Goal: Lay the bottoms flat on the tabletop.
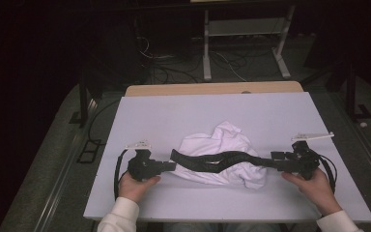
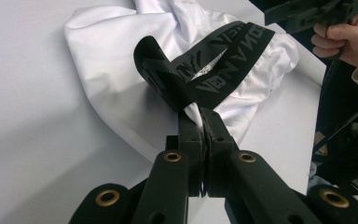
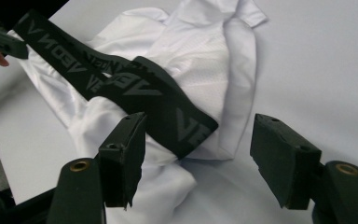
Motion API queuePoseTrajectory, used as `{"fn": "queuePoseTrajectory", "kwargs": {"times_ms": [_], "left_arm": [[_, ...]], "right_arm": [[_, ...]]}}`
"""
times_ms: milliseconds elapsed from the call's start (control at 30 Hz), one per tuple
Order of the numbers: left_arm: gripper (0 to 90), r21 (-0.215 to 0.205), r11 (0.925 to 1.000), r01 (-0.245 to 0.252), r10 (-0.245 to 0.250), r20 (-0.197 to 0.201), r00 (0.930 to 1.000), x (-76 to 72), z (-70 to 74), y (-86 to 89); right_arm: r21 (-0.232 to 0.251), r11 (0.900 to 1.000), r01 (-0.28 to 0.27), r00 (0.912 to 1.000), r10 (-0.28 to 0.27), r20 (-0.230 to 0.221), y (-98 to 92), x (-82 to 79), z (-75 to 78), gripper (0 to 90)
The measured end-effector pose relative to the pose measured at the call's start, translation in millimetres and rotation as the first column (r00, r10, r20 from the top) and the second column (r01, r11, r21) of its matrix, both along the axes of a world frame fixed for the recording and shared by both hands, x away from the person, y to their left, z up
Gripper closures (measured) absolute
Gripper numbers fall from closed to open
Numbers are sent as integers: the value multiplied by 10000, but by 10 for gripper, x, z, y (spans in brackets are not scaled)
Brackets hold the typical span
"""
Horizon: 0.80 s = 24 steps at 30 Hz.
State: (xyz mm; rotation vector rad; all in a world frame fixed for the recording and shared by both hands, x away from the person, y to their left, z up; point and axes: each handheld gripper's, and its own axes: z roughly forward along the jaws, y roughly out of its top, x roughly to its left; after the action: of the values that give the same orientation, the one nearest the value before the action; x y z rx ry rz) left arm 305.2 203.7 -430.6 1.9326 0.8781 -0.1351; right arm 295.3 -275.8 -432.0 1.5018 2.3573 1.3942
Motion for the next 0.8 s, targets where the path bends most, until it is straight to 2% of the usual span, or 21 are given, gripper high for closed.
{"fn": "queuePoseTrajectory", "kwargs": {"times_ms": [33, 267, 467, 800], "left_arm": [[872, 4, 10000, 23, -23, 4, 10000, 3, -3, -5], [872, 74, 10000, 64, -63, -28, 10000, 15, -11, -24], [872, 108, 9999, 76, -75, -86, 9999, 20, -17, -32], [868, 121, 9999, 64, -63, -103, 9999, 26, -22, -38]], "right_arm": [[58, 10000, 51, 9998, -50, -191, -10, 36, -38, 340], [312, 9995, 111, 9968, -86, -795, -4, 150, -149, 318], [717, 9974, -38, 9936, 118, -1121, 32, 193, -178, 330], [996, 9942, -395, 9866, 546, -1534, 79, 223, -220, 383]]}}
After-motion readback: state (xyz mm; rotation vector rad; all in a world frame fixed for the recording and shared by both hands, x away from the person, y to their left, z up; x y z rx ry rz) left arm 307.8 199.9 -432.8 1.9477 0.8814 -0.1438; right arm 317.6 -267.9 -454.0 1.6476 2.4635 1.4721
